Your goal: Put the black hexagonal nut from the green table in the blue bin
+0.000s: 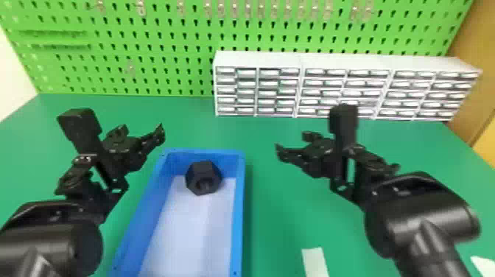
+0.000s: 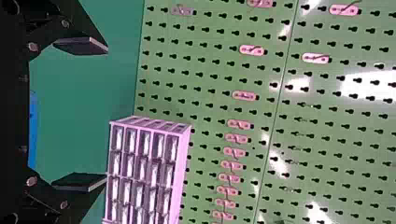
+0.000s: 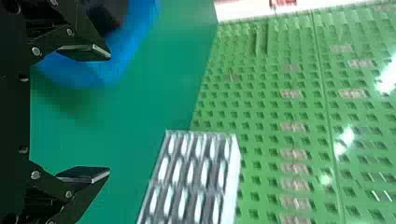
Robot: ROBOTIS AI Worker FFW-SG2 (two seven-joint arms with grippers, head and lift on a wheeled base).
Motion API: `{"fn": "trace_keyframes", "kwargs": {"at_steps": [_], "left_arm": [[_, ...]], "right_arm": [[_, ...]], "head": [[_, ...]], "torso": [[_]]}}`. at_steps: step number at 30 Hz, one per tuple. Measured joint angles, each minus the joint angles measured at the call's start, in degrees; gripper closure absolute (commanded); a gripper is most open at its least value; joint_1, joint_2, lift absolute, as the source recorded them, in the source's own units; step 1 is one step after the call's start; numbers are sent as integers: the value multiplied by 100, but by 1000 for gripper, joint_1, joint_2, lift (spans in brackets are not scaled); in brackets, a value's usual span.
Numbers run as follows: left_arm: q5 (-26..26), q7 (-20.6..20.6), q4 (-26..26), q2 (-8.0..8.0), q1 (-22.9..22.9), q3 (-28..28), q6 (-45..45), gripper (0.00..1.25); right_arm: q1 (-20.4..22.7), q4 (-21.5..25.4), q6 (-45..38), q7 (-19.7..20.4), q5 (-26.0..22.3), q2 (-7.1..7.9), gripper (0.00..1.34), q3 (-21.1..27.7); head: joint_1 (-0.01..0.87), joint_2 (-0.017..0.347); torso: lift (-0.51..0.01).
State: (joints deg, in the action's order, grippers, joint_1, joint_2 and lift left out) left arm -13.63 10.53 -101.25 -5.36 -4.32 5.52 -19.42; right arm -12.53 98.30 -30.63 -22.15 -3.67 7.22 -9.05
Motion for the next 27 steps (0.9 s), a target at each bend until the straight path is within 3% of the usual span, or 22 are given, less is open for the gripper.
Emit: {"fn": "trace_keyframes", "kwargs": {"at_steps": [20,27], "left_arm": [[27,-34,0,0,66,104,0,294],[27,-34,0,0,81,127,0,294]], "right_arm": [[882,530,1175,168,320,-431,401,1998],[1082,730,978,170,-79,-506,403,2689]], "head": [[666,32],[666,32]], "torso": [[-100],[-100]]}}
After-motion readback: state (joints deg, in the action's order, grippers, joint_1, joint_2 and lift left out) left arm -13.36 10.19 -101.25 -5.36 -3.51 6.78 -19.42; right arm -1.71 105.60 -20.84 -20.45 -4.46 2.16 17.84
